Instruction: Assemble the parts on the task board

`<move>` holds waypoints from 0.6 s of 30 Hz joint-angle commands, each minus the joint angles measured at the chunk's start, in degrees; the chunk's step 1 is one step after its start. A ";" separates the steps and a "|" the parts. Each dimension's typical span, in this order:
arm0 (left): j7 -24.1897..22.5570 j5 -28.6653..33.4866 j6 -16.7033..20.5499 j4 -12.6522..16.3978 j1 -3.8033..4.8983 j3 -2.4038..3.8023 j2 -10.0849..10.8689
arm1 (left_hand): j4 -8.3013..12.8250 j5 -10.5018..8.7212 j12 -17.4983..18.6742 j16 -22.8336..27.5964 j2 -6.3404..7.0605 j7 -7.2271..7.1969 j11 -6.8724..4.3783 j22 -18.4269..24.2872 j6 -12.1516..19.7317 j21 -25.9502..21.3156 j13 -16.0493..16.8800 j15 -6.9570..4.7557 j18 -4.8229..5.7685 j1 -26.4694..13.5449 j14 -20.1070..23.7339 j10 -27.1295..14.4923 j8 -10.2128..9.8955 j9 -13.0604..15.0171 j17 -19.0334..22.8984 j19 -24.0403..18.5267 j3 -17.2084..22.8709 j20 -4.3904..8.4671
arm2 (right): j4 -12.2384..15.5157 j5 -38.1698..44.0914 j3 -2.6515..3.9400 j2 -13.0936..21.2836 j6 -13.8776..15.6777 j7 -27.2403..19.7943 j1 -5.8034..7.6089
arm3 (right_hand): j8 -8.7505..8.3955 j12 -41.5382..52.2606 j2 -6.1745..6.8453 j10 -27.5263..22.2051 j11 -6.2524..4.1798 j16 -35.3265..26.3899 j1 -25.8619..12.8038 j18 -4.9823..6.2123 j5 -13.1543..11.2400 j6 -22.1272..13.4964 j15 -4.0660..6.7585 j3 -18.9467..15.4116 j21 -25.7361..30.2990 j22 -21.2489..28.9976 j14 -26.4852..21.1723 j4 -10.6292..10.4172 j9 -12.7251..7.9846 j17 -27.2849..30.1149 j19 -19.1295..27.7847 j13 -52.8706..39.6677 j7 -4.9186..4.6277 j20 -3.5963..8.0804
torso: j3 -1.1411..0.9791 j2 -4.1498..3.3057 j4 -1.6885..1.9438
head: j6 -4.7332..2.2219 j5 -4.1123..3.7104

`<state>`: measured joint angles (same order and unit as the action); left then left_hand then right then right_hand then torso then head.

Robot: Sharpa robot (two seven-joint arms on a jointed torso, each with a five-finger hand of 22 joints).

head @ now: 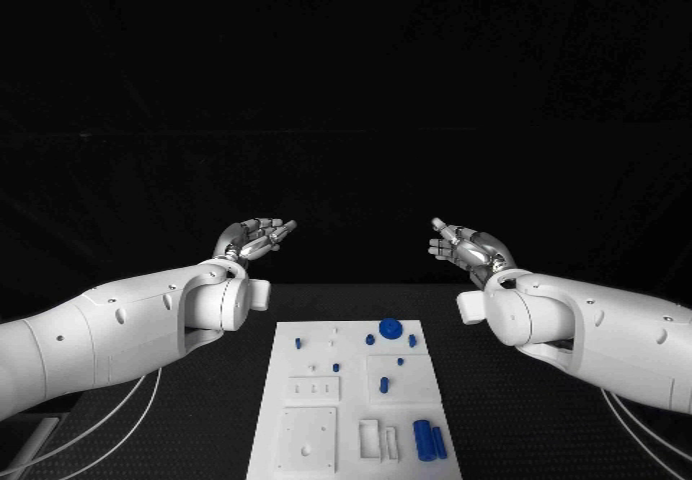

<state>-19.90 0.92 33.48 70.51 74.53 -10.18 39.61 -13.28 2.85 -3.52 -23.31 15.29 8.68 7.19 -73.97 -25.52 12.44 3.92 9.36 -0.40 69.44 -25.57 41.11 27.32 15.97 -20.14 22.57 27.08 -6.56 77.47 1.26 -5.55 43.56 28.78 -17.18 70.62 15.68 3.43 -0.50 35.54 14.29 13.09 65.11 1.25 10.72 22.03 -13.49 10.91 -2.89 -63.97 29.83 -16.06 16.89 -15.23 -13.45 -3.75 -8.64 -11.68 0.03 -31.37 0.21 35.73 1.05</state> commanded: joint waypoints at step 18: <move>2.76 -1.35 -8.09 -1.26 1.21 -0.87 0.16 | 1.70 0.48 -4.11 -5.57 -3.75 2.47 2.14 -1.37 -9.40 3.41 1.57 -0.07 -1.30 5.39 -14.16 11.36 3.34 1.99 -2.44 11.46 -3.21 2.90 | -9.90 30.22 -2.24 -2.78 -12.64 10.78 3.49 | 7.23 5.02 5.68 15.73 -2.01 7.06 17.19 4.08 -1.34 13.63 0.79 3.65 -1.60 -10.01 12.42 9.41 3.34 -3.50 -12.66 -1.72 -4.74 0.78 | 0.13 -0.43 0.73 | 1.20 0.24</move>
<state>-16.08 0.93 27.45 68.92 75.71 -11.09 39.85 -11.60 3.09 -7.49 -28.81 12.05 9.77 9.30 -74.94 -34.56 15.75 5.44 9.30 -0.96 75.10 -39.31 52.06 30.53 17.93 -22.55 33.74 24.19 -3.77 67.78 18.64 -7.85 40.77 14.33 -6.07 74.13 22.71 8.26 5.16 50.86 12.44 19.96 81.99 5.07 9.51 35.27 -12.95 14.49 -4.19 -74.07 41.88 -6.92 20.16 -18.65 -25.87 -5.41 -9.79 -10.96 0.09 -31.57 0.63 36.70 1.29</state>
